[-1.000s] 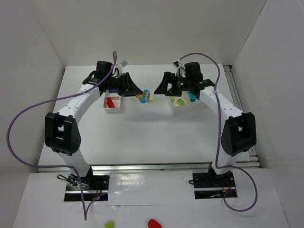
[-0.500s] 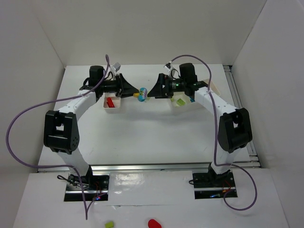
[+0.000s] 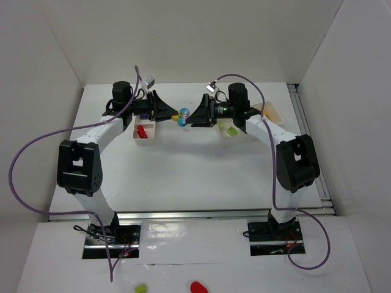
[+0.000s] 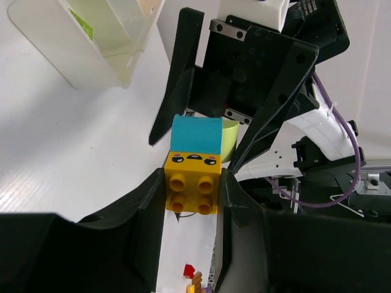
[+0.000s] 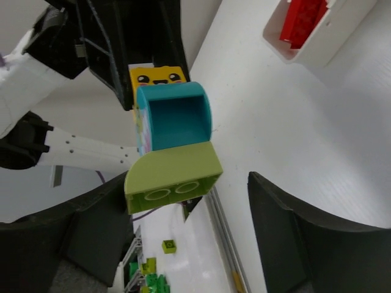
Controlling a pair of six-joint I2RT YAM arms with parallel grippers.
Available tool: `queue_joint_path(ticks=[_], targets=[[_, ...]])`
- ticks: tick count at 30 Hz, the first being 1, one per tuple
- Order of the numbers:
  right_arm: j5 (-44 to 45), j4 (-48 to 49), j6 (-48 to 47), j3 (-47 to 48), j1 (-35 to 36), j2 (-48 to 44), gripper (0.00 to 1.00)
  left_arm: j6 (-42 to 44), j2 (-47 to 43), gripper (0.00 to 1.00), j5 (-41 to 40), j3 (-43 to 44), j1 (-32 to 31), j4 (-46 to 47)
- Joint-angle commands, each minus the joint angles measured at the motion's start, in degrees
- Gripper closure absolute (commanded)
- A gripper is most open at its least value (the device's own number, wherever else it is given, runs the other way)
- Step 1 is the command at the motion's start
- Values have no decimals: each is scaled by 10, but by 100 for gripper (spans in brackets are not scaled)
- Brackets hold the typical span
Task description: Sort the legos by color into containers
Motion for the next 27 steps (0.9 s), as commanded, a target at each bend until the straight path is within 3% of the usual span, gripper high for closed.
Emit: queue_joint_path(ticks=[1, 4, 6, 13, 17, 22, 27], targets=[[-22, 81, 34, -2, 10, 7, 23, -24, 5, 100, 34, 0, 1, 67], [-22, 106, 52, -8, 10, 7, 35, -29, 5, 100, 34, -5, 1, 67], [-22, 122, 70, -20, 10, 2, 51, -29, 5, 100, 34, -5, 1, 67], [-32, 183, 109, -48, 4, -11, 75, 0, 5, 100, 40, -11, 1, 35], [-12, 122, 59, -48, -6, -24, 75, 5, 5, 100, 40, -11, 8, 21], [48, -69, -48, -23, -24, -30, 75, 11, 5, 100, 29, 0, 24, 15], [114, -173, -116, 1, -43, -30, 75, 23, 19, 100, 24, 13, 16, -4]])
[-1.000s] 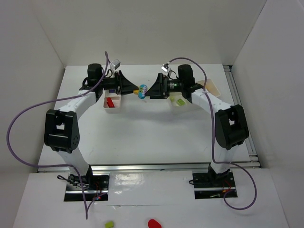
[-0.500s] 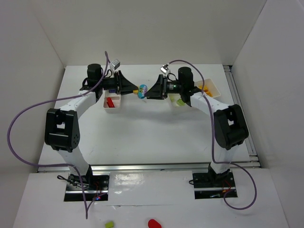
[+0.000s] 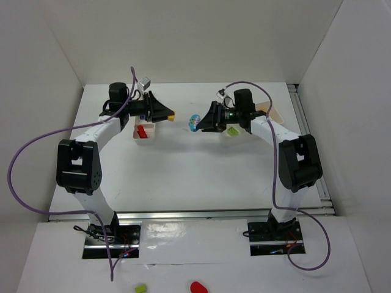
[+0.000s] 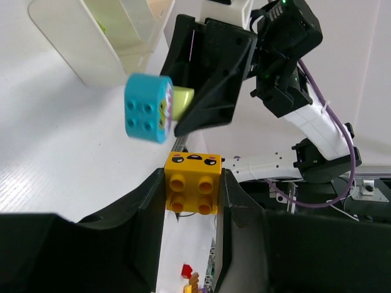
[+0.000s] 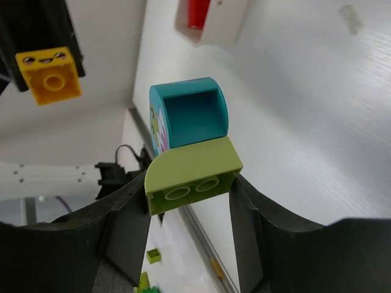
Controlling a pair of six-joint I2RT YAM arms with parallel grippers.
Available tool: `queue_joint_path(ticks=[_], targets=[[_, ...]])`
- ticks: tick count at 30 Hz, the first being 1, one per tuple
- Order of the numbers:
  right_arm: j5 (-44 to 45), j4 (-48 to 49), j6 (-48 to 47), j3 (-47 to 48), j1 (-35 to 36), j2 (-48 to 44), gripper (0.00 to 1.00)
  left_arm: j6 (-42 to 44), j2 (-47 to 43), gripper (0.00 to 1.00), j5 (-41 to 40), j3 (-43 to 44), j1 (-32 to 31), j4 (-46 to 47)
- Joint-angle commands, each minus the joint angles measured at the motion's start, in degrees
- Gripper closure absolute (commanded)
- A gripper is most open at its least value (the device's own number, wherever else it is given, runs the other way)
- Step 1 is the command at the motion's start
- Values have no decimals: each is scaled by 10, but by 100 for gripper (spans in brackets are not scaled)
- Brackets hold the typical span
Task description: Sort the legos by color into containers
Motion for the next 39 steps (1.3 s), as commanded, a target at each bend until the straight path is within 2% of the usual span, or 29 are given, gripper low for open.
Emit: queue_joint_path(ticks=[1, 4, 5, 6, 8, 11, 16, 19, 20, 21, 25, 27, 28, 30, 33, 34, 36, 37, 39], targets=[[68, -107, -75, 43, -11, -31, 75, 19, 11, 100, 5, 18, -12, -10], [105, -130, -82, 55, -23, -36, 75, 74, 24, 100, -34, 51, -27, -76], [110, -130, -88, 55, -28, -41, 75, 104, 29, 100, -58, 68, -39, -174], [127, -141, -95, 61, -28, -41, 75, 168, 36, 100, -120, 89, -48, -228], [132, -166, -106, 68, -33, -41, 75, 224, 61, 100, -197, 150, -80, -359], [145, -187, -125, 73, -39, -41, 75, 297, 111, 100, -384, 211, -132, -476], [150, -192, -130, 73, -44, -47, 75, 303, 151, 99, -558, 228, -195, -521], [150, -192, -125, 73, -44, -53, 75, 303, 178, 76, -619, 228, -215, -539], [150, -192, -125, 73, -44, -53, 75, 309, 184, 60, -619, 236, -222, -546], [150, -192, -125, 73, -44, -53, 75, 309, 190, 38, -619, 236, -222, -546], [150, -202, -130, 73, -44, -53, 75, 315, 190, 12, -596, 236, -222, -552], [150, -202, -130, 68, -49, -58, 75, 326, 171, 10, -578, 248, -214, -557], [150, -202, -130, 68, -49, -58, 75, 337, 164, 10, -543, 255, -205, -557], [150, -202, -130, 68, -49, -58, 75, 348, 136, 14, -495, 262, -170, -557], [126, -202, -137, 68, -49, -58, 75, 361, 101, 20, -363, 262, -132, -527], [104, -196, -137, 61, -49, -58, 75, 356, 93, 20, -283, 262, -113, -493], [85, -181, -137, 55, -49, -63, 75, 339, 79, 18, -174, 225, -108, -441], [77, -181, -137, 54, -49, -63, 75, 327, 71, 17, -173, 214, -108, -417], [59, -175, -142, 54, -49, -63, 75, 282, 65, 16, -104, 178, -108, -335]])
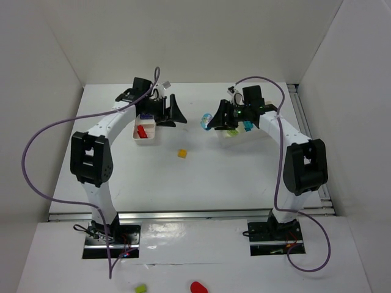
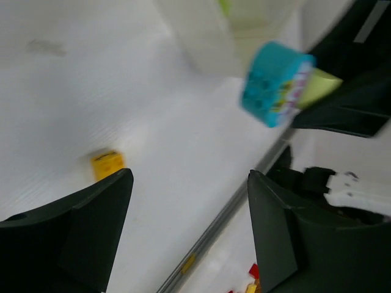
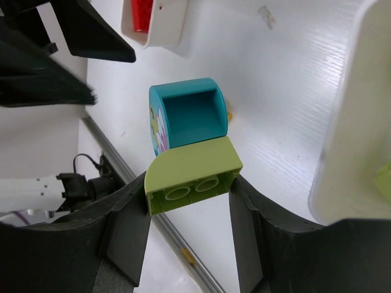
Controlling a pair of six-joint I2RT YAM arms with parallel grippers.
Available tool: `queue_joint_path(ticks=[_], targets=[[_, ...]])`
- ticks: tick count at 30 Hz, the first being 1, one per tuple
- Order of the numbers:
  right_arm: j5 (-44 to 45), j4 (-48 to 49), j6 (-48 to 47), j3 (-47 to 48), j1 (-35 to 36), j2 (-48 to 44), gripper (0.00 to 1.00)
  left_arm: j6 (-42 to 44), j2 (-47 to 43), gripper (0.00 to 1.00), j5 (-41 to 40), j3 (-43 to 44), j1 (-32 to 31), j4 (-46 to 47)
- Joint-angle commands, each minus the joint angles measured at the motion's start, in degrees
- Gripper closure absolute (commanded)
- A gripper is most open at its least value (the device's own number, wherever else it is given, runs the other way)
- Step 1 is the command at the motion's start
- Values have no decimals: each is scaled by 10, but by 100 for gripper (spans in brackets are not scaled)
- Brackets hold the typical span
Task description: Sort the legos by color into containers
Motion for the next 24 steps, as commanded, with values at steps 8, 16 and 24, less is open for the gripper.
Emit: queue_joint_path(ticks=[8, 16, 24], targets=[[-91, 19, -31, 13, -3, -39, 75, -221, -33, 13, 269, -121, -41, 388], [-103, 13, -36, 13, -3, -39, 75, -225, 6, 15, 269, -81, -57, 384], [-109, 13, -36, 19, 3, -39, 75, -220, 36, 28, 258, -46, -67, 371]])
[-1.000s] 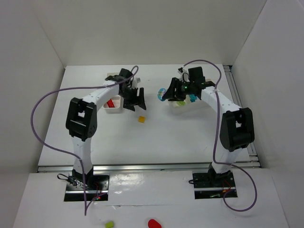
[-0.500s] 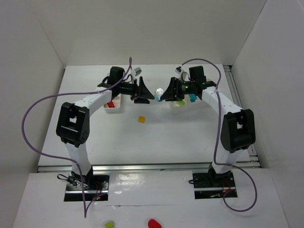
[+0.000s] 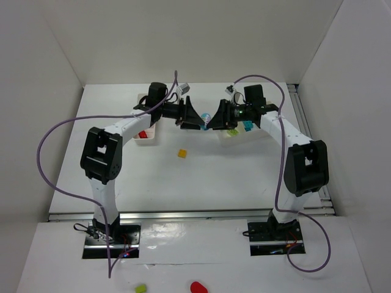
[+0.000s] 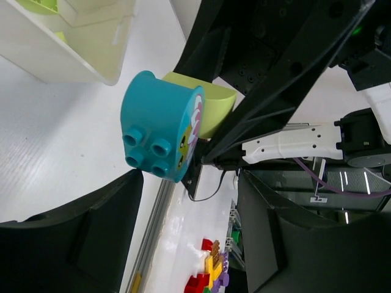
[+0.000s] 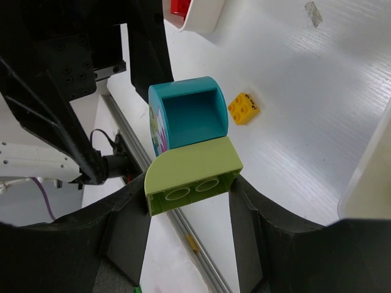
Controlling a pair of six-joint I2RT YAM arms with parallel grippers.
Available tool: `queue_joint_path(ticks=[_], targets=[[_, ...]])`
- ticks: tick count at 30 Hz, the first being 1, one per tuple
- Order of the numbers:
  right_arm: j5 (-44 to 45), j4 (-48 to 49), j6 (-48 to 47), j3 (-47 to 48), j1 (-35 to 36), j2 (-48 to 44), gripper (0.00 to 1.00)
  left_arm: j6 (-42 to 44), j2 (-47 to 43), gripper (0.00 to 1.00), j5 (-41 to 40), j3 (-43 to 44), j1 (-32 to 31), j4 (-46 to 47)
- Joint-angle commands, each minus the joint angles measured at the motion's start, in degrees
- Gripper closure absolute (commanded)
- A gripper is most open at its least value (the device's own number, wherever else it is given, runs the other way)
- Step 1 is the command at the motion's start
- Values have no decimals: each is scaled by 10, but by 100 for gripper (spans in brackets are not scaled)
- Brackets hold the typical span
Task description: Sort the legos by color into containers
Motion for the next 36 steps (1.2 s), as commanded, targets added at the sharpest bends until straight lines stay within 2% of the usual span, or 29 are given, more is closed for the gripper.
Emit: queue_joint_path(ticks=[1, 6, 11, 18, 20, 23, 27, 28, 32, 36], targets=[[-23, 10, -8, 19, 3, -31, 75, 4, 18, 28, 5, 31, -6, 14], [-23, -3, -14, 24, 3, -31, 75, 36, 24, 28, -5, 50, -6, -25], [-23, -9, -20, 24, 3, -25, 74, 37, 29, 18, -17, 62, -6, -32], [-23, -17, -20, 35, 8, -20, 74, 85, 47, 21, -35, 110, -18, -95], [-23, -17, -25, 35, 8, -20, 74, 85, 52, 27, -35, 110, -18, -101], [-23, -17, -25, 35, 8, -15, 74, 67, 52, 38, -24, 96, -18, -61], [-9, -17, -20, 40, 8, -9, 74, 38, 46, 94, -11, 90, -18, -33], [0, -25, -20, 40, 8, -9, 74, 38, 46, 100, -11, 98, -18, -46], [13, -51, -33, 46, -2, -15, 74, 50, 52, 100, -11, 93, 0, -59], [68, -86, -49, 58, -14, -28, 74, 62, 47, 100, -25, 92, 26, -92]])
